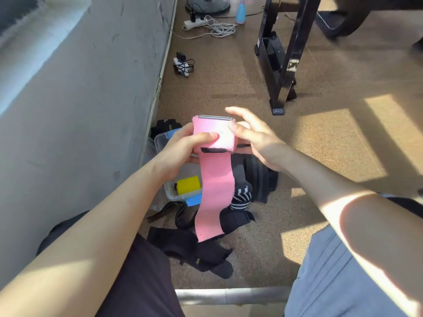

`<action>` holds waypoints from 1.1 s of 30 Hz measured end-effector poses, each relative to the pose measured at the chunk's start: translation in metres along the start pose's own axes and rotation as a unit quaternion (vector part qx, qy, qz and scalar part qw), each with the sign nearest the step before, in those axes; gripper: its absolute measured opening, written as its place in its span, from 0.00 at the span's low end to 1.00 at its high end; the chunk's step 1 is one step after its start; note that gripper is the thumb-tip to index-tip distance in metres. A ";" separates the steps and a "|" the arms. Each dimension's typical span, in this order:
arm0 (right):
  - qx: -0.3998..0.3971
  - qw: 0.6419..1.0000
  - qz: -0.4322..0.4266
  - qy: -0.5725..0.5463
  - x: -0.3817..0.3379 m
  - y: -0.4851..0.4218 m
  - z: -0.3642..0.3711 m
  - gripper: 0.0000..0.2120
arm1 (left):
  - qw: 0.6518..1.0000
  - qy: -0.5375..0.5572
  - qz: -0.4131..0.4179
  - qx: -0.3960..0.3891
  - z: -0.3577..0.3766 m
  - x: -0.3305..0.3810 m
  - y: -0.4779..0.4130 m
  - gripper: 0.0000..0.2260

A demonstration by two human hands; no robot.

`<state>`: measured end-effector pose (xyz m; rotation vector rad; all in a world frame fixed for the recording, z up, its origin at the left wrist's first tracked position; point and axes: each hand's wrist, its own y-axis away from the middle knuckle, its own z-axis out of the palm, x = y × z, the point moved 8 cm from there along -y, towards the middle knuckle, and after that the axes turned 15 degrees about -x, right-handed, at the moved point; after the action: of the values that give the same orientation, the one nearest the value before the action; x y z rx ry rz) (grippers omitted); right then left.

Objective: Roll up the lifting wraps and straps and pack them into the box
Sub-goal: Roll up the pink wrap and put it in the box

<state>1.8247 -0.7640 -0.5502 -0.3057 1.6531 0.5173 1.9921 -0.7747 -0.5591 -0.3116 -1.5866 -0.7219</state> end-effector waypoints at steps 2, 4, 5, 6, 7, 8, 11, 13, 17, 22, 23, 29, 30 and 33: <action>-0.020 1.000 0.016 0.002 0.002 -0.001 0.000 0.26 | 1.000 0.002 0.020 -0.020 0.004 0.003 0.000 0.24; -0.047 0.998 0.021 0.021 0.004 -0.001 0.002 0.27 | 0.999 0.002 0.042 -0.031 0.008 0.005 0.001 0.25; -0.053 0.998 0.021 0.026 0.003 0.000 0.002 0.27 | 0.998 0.001 0.052 -0.032 0.010 0.005 0.001 0.26; -0.052 0.998 0.017 0.030 0.001 0.000 0.001 0.27 | 0.998 0.001 0.059 -0.032 0.012 0.007 0.002 0.27; -0.045 0.998 0.008 0.031 0.000 0.000 -0.002 0.26 | 0.997 0.003 0.064 -0.032 0.013 0.007 0.003 0.27; -0.039 0.999 -0.004 0.024 -0.003 0.001 -0.003 0.25 | 0.997 0.000 0.064 -0.034 0.014 0.008 0.003 0.27; -0.021 0.999 -0.031 0.014 -0.005 0.003 -0.006 0.26 | 0.998 -0.027 0.017 -0.049 0.013 0.003 0.002 0.27; -0.008 0.999 -0.035 0.037 -0.007 0.004 -0.007 0.27 | 0.998 -0.012 -0.020 -0.066 0.015 -0.002 0.002 0.28; -0.004 0.993 -0.046 0.112 -0.013 0.004 -0.001 0.31 | 0.998 0.001 -0.002 -0.058 0.014 0.002 0.002 0.21; -0.011 0.997 0.025 0.075 0.004 0.002 -0.009 0.37 | 0.998 0.055 0.014 0.004 -0.009 0.000 0.000 0.21; -0.004 0.997 0.047 0.058 0.008 0.003 -0.012 0.33 | 0.997 0.075 0.014 0.009 -0.013 0.000 0.000 0.22; 0.060 0.994 0.080 0.040 0.010 0.005 -0.017 0.09 | 0.988 0.152 -0.001 0.017 -0.016 -0.007 0.002 0.23; 0.073 0.993 0.089 0.022 0.011 0.005 -0.018 0.07 | 0.987 0.158 -0.004 0.022 -0.015 -0.008 0.002 0.24; 0.140 0.975 0.146 -0.093 0.028 0.010 -0.021 0.06 | 0.986 0.159 -0.006 0.045 -0.013 -0.010 0.004 0.28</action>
<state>1.7975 -0.7627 -0.5744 0.1924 1.5704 0.5076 2.0059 -0.7776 -0.5676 -0.1125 -1.3125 -0.6717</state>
